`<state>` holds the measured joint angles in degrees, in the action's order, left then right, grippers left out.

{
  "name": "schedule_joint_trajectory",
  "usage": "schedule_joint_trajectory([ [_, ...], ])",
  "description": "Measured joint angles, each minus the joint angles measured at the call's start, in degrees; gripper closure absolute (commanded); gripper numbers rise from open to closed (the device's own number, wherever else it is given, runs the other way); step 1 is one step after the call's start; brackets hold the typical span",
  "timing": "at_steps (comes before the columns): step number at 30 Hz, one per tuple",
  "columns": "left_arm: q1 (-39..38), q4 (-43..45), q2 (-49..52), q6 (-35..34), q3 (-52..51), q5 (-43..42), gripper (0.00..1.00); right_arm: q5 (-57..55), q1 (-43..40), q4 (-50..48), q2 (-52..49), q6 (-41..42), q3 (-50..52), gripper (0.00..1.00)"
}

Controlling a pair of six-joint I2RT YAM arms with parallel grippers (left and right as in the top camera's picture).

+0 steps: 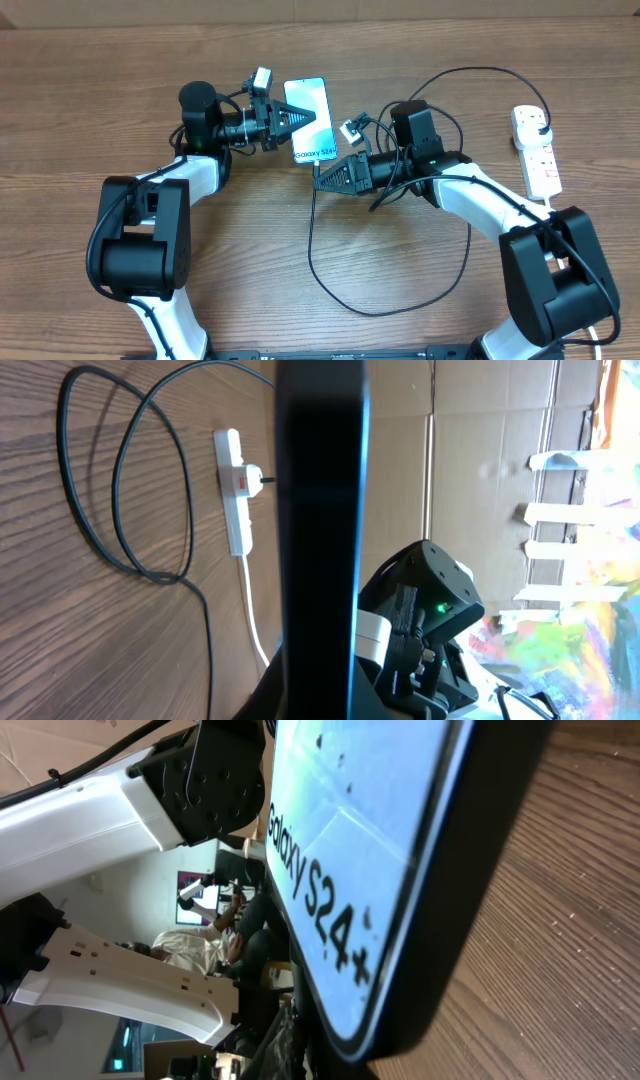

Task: Plug charger to phone and switch on socket
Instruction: 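Push the USB-C plug into the phone's port with the right gripper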

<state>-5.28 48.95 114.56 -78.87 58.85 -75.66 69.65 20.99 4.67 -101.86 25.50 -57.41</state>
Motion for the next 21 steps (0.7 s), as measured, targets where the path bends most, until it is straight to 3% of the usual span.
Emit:
schedule_joint_trajectory([
  [21, 0.0, 0.4, 0.0, 0.9, 0.0, -3.0, 0.95, 0.7, 0.0, -0.6, 0.0, 0.0, 0.2, 0.96],
])
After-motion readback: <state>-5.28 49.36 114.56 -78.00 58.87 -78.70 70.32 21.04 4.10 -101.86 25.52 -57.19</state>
